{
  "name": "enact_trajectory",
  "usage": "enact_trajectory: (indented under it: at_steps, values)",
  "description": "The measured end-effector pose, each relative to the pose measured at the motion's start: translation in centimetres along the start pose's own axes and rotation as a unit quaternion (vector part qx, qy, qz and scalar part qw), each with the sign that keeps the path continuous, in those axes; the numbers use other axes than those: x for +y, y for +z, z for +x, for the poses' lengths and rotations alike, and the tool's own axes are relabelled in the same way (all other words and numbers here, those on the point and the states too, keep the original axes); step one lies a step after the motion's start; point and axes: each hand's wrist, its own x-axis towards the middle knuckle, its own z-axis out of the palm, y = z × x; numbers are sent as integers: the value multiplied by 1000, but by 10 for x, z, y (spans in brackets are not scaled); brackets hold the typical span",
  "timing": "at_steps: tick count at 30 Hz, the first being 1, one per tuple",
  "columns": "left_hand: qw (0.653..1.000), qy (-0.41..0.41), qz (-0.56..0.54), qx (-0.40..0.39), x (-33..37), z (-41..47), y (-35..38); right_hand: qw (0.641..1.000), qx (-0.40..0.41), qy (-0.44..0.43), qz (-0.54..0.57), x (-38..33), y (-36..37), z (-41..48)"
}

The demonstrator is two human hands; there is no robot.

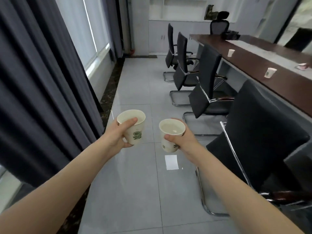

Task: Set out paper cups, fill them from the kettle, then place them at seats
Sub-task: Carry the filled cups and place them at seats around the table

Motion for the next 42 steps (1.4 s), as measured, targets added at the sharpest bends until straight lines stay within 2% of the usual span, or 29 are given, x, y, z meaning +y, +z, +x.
enact_trajectory:
  at_steps: [6,8,14,16,17,23,31,35,42]
  values:
    - [999,-7,14,-36,50,144,6,997,76,-14,9,-17,-13,130]
    - [999,-9,11,-44,57,163,11,996,83,-23,14,-24,-17,149]
    - [998,-8,20,-55,80,320,27,992,119,-32,-4,-21,-53,297]
    - [997,-10,25,-68,87,341,30,992,119,-37,-6,-23,-61,319]
    - [998,-11,23,-65,102,405,38,993,114,-35,-6,-27,-79,381]
    - [996,-22,17,-80,143,525,52,993,101,-34,-44,-53,-107,506]
    - [995,-25,21,-90,194,697,37,995,91,-30,-28,-68,-111,685]
    - [994,-25,27,-101,217,792,22,994,107,-12,-17,-65,-109,779]
    - [991,-23,40,-125,291,966,-1,989,147,-29,14,-93,-102,953]
